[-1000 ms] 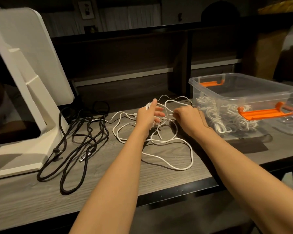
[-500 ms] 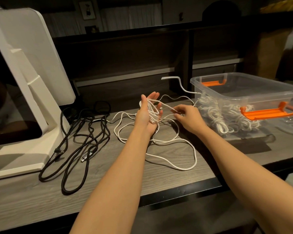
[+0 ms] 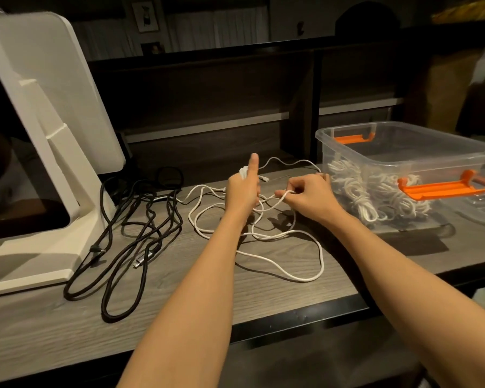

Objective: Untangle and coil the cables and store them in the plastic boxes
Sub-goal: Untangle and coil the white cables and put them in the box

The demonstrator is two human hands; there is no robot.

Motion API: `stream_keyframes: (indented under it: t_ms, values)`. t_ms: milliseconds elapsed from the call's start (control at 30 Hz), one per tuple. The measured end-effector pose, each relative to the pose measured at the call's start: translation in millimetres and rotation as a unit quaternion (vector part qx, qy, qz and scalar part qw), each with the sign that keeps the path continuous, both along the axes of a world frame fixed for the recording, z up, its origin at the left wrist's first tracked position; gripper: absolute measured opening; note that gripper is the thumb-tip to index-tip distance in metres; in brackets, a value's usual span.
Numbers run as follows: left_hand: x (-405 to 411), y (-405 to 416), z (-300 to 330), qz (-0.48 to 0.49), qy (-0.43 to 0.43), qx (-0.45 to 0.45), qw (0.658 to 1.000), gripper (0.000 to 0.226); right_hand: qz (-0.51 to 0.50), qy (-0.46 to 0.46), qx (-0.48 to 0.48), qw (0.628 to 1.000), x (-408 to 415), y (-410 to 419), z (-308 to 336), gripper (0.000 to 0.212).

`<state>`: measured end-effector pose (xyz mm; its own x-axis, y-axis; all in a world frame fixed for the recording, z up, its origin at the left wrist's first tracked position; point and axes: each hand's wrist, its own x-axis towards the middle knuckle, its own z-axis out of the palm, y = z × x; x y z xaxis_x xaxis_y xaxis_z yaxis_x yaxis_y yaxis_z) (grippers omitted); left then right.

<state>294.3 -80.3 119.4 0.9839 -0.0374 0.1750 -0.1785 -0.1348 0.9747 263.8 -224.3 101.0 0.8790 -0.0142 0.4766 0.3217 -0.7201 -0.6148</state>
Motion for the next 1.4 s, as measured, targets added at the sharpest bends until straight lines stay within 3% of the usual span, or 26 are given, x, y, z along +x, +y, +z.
stream_keyframes:
  t_ms: [100, 200, 367, 533, 633, 733, 900, 1033, 1167, 1300, 1400]
  values:
    - [-7, -9, -1, -0.071, -0.017, 0.123, 0.99, 0.06, 0.075, 0.019, 0.144, 0.987, -5, 2, 8, 0.017]
    - [-14, -12, -1, -0.146, 0.005, 0.221, 0.964, 0.072, 0.138, 0.058, 0.255, 0.955, -10, 1, 14, 0.028]
    - [-23, -8, 6, -0.282, 0.118, 0.13, 0.943, 0.072, 0.118, 0.07, 0.307, 0.942, -11, 0, 15, 0.027]
    - [-24, -2, 9, -0.363, 0.112, 0.131, 0.916, 0.041, 0.115, 0.065, 0.266, 0.955, -6, -6, 10, 0.016]
    - [-21, 0, 8, -0.308, 0.106, 0.069, 0.943, 0.046, 0.101, 0.0, 0.148, 0.984, -1, -13, 7, 0.005]
    - [-17, 4, 7, -0.267, 0.1, 0.023, 0.958, 0.051, 0.071, -0.06, 0.041, 0.995, 2, -14, 4, 0.009]
    - [-15, 4, 8, -0.306, 0.168, -0.021, 0.937, 0.068, 0.03, -0.125, -0.008, 0.992, 2, -15, 2, 0.008]
    - [-17, -1, 4, -0.335, 0.174, -0.044, 0.925, 0.079, 0.016, -0.123, -0.119, 0.985, 0, -11, 4, 0.01]
    - [-14, -2, 1, -0.235, 0.173, -0.104, 0.951, 0.08, 0.022, -0.091, -0.186, 0.978, 0, -5, 3, 0.018]
    - [-2, -3, -2, -0.091, 0.165, -0.099, 0.977, 0.083, 0.068, -0.035, -0.15, 0.986, -5, 1, 7, 0.024]
    - [2, -9, -6, 0.001, 0.122, -0.022, 0.992, 0.064, 0.111, 0.005, -0.065, 0.992, -14, 8, 13, 0.029]
